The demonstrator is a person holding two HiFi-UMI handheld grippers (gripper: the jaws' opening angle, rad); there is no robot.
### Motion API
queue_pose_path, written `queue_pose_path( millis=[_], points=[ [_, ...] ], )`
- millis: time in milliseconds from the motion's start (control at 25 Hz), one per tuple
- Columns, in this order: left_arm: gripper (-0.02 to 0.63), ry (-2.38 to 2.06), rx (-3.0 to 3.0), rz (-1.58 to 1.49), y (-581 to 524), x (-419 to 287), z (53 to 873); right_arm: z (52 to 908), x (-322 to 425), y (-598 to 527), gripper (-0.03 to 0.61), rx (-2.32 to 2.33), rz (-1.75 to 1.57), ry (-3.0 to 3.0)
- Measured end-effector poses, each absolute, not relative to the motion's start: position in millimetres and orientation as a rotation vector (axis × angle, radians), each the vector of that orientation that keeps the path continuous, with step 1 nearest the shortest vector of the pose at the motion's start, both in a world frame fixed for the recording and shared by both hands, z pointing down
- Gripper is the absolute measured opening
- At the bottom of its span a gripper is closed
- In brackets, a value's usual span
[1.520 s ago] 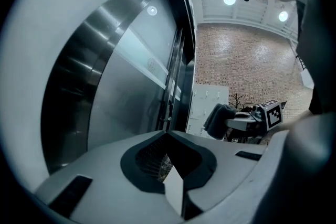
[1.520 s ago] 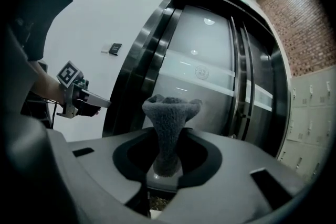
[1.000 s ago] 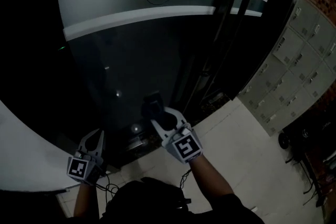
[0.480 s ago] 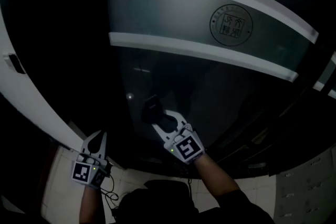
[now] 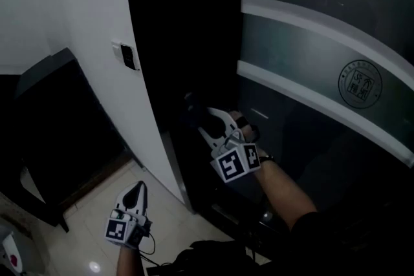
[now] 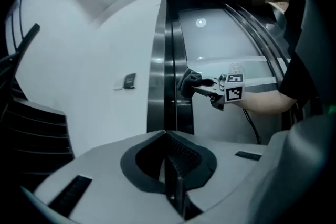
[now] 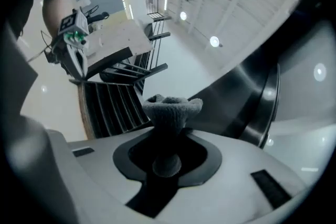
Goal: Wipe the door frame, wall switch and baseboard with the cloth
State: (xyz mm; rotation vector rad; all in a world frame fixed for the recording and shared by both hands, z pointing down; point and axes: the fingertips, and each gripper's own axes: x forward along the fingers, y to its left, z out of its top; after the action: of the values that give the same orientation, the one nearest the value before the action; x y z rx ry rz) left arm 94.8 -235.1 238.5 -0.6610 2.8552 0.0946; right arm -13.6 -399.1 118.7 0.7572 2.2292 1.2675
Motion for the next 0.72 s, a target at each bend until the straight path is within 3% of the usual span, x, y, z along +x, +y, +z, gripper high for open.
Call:
queue_pose_path(
  millis=[360, 720],
  points=[
    [0.003, 2.896, -0.366, 0.079, -127, 137, 241, -7, -44, -359, 0.095, 0.482, 1.35, 2.03],
    [0.003, 2.925, -0.292, 0.166, -103, 149, 263, -26, -65, -354, 0.095, 0.383, 1.429, 2.043]
  ],
)
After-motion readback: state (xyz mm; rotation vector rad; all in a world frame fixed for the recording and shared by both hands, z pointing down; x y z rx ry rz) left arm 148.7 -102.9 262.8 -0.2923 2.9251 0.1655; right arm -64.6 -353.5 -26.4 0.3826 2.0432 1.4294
